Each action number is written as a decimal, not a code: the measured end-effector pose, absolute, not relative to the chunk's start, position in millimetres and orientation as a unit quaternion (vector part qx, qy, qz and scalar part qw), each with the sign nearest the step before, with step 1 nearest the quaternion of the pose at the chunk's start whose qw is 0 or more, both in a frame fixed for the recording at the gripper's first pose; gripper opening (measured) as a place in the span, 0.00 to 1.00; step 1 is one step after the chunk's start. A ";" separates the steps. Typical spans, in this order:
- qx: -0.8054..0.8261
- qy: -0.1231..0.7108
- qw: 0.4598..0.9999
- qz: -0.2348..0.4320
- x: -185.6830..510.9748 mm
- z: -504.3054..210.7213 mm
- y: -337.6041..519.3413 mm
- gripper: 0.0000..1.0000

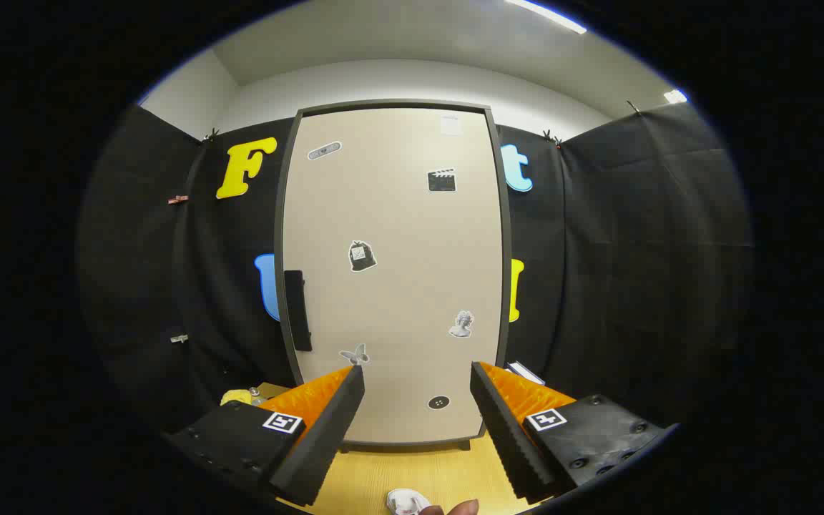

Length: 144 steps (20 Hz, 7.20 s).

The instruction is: Open the shoe cabinet door, grab the shoes and put them into the shoe cabinet, then close the shoe cabinet door.

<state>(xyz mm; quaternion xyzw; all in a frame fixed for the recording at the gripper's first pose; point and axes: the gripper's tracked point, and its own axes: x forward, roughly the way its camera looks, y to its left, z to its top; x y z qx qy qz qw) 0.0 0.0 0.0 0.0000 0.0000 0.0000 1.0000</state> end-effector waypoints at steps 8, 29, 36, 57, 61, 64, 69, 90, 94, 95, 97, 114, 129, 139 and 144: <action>0.005 0.006 1.000 -0.002 -3.4 -0.1 4.4 0.97; 0.000 -0.023 0.999 0.042 22.6 26.9 81.7 0.97; 0.003 -0.023 0.998 0.058 87.2 22.5 148.7 0.97; 0.002 -0.004 1.000 0.029 190.5 -12.9 187.5 0.24; 0.012 0.007 0.999 0.044 186.3 -16.2 188.4 0.20; 0.004 0.012 0.998 0.054 174.2 -12.8 188.0 0.17; 0.005 0.016 0.996 0.087 125.6 3.9 182.5 0.17; 0.034 0.017 0.994 0.098 -1.1 10.3 24.7 0.15; 0.054 0.017 0.996 0.076 -7.4 12.5 -13.1 0.15; 0.059 0.014 0.996 0.066 -7.8 13.9 -22.9 0.15; 0.066 0.010 0.996 0.050 -6.4 15.3 -41.8 0.14; 0.071 0.012 0.996 0.052 -10.9 14.6 -108.7 0.09; 0.030 0.057 0.997 -0.031 -100.7 -19.9 -117.1 0.86; 0.027 0.182 0.977 0.105 -122.4 -116.1 25.7 0.95; 0.030 0.253 0.955 0.148 -87.1 -196.1 81.1 0.95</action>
